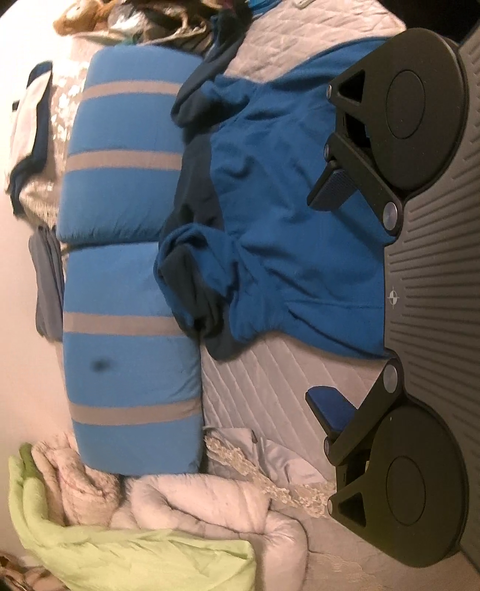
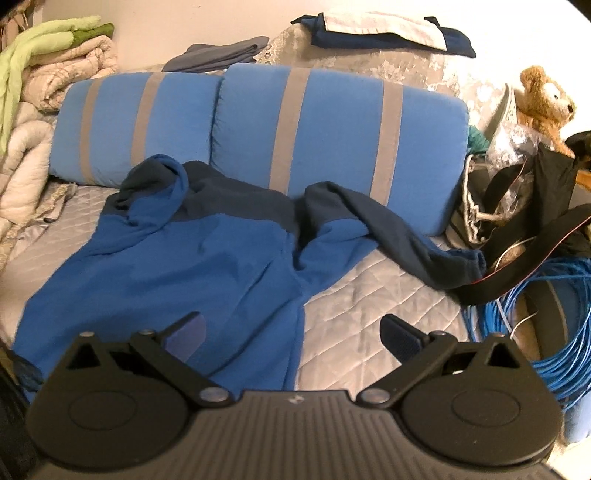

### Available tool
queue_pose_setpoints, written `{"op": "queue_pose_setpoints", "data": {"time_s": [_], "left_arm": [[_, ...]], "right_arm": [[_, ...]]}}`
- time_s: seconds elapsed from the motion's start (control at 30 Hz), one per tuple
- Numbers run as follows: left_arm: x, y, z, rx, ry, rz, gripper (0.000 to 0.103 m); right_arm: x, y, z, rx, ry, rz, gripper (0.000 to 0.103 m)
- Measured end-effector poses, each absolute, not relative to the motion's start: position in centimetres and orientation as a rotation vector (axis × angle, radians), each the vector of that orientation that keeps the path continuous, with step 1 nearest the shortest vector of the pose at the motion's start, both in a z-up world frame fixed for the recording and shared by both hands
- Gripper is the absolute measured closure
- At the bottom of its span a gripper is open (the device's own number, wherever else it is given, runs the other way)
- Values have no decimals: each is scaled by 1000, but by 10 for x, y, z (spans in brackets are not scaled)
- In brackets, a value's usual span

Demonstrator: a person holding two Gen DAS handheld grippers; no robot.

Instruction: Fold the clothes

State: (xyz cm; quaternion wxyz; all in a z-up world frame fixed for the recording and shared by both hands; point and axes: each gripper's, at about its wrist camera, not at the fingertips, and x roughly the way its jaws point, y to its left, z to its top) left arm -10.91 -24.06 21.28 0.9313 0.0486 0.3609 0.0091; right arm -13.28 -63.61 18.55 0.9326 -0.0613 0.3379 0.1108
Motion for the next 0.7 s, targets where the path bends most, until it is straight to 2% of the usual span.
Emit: {"op": "queue_pose_setpoints", "data": {"time_s": [0.23, 0.43, 0.7], "left_arm": [[-117, -246, 211, 145, 696, -36, 0], [-106, -216, 222, 82, 662, -121, 0], [-101, -165, 281, -23, 605, -117, 0]], "right_arm": [[-132, -654, 187, 11, 706, 341, 0], [-119, -679, 197, 143, 691, 366, 0], [-104, -714, 242, 173, 592, 294, 0]]}}
